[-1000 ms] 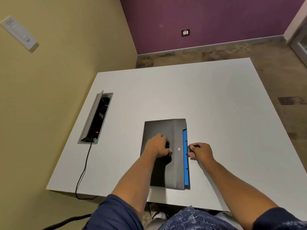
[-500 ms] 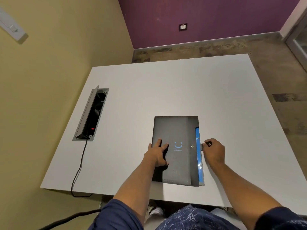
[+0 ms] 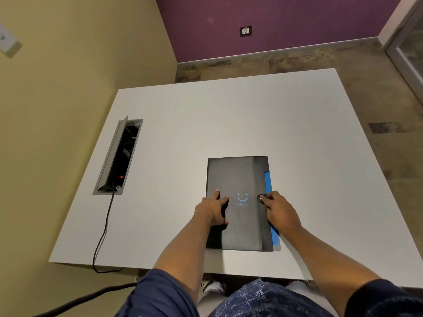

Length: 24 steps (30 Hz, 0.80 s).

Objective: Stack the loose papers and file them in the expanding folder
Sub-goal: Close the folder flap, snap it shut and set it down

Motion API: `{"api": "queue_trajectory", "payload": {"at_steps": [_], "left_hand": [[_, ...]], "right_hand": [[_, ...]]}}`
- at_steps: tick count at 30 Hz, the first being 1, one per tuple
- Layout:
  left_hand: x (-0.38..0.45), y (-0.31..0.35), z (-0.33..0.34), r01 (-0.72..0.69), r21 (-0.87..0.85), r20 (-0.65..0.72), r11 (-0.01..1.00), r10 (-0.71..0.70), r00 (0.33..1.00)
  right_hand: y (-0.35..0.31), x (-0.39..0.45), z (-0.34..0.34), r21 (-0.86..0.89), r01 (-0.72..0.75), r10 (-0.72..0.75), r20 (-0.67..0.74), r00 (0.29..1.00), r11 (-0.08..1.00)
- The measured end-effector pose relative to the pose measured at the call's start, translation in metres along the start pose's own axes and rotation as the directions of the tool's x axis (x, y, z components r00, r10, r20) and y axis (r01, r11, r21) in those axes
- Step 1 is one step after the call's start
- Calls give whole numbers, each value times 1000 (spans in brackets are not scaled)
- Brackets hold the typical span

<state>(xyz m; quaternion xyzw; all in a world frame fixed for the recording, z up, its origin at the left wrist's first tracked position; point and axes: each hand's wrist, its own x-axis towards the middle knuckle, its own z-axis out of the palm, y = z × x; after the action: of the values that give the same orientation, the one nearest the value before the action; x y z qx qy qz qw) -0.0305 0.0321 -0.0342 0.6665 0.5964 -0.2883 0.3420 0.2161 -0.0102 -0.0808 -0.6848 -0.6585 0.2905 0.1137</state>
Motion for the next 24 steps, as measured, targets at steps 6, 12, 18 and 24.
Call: {"api": "queue_trajectory", "payload": {"at_steps": [6, 12, 18, 24], "left_hand": [[-1, 2, 2, 3, 62, -26, 998, -1, 1000], [-1, 2, -1, 5, 93, -23, 996, -3, 1000], [1, 3, 1, 8, 123, -22, 992, -5, 1000], [-1, 3, 3, 7, 121, -35, 993, -3, 999]], "right_hand": [[-5, 5, 0, -14, -64, 65, 69, 996, 998], [-14, 1, 2, -149, 29, -11, 120, 993, 988], [-9, -7, 3, -374, 262, -259, 61, 964, 889], [-12, -1, -1, -504, 355, -380, 57, 923, 787]]}}
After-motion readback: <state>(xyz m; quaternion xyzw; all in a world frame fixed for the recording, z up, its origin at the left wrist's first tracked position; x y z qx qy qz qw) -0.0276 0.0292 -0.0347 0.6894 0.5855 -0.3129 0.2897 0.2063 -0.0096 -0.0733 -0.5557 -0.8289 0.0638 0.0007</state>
